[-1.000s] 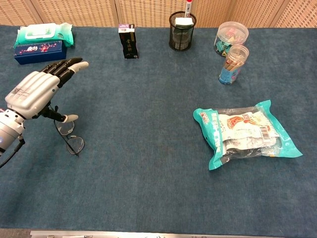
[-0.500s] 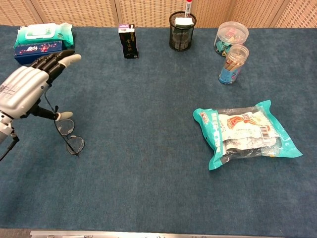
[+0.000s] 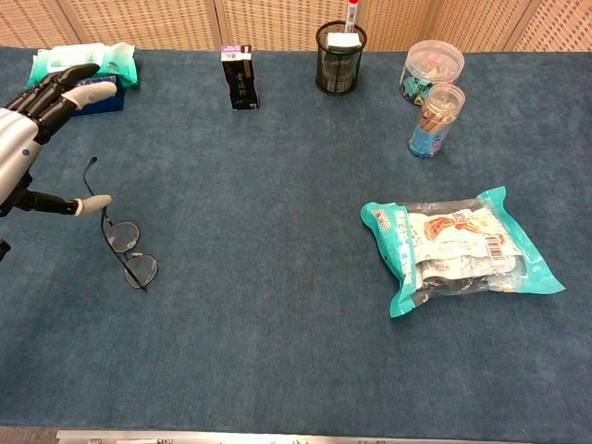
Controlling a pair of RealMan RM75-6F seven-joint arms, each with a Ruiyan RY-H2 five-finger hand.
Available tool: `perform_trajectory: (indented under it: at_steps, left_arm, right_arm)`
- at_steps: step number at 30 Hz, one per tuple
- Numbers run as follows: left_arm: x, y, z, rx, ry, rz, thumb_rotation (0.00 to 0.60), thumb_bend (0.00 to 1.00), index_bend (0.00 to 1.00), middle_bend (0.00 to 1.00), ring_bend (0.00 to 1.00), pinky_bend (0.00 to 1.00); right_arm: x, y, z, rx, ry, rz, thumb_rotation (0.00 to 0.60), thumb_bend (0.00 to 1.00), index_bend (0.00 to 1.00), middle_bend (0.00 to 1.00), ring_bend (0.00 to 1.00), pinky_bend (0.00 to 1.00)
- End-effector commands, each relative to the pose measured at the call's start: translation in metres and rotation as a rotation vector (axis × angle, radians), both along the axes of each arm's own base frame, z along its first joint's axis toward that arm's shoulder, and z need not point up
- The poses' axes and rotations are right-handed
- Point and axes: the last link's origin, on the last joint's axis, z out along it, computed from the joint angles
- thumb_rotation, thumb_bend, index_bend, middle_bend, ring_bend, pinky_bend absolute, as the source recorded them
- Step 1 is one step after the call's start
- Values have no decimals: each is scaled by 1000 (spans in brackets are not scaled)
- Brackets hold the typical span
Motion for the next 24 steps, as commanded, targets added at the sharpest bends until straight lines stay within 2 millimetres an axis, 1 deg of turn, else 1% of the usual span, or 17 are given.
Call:
perform_trajectory:
  at_steps: [1,3,5,14,24]
  left_arm:
    - [-2,-4,0,24,-52,-42,600,0,212,148,38,170]
    - [-4,-5,0,33,-71,-55,600,0,257,188,64,178]
    - [-6,-6,-1,40,-81,-61,600,0,273,204,73,178]
    - [-13,-6,-7,33,-86,-70,600,0,229,214,77,178]
    - [-17,-7,-15,9,-38,-82,600,0,198,212,77,179]
  right_arm:
    - [0,0,0,-1,0,0,600,214,526,425,288,287]
    - [0,0,0,-1,1,-2,600,214,526,424,288,287]
    - [0,0,0,1,2,-2,600,213,525,424,288,286]
    - [-1,-1,-1,4,4,-4,600,214,526,425,288,287]
    - [-1,0,-1,3,3,-4,600,213,526,425,288,287]
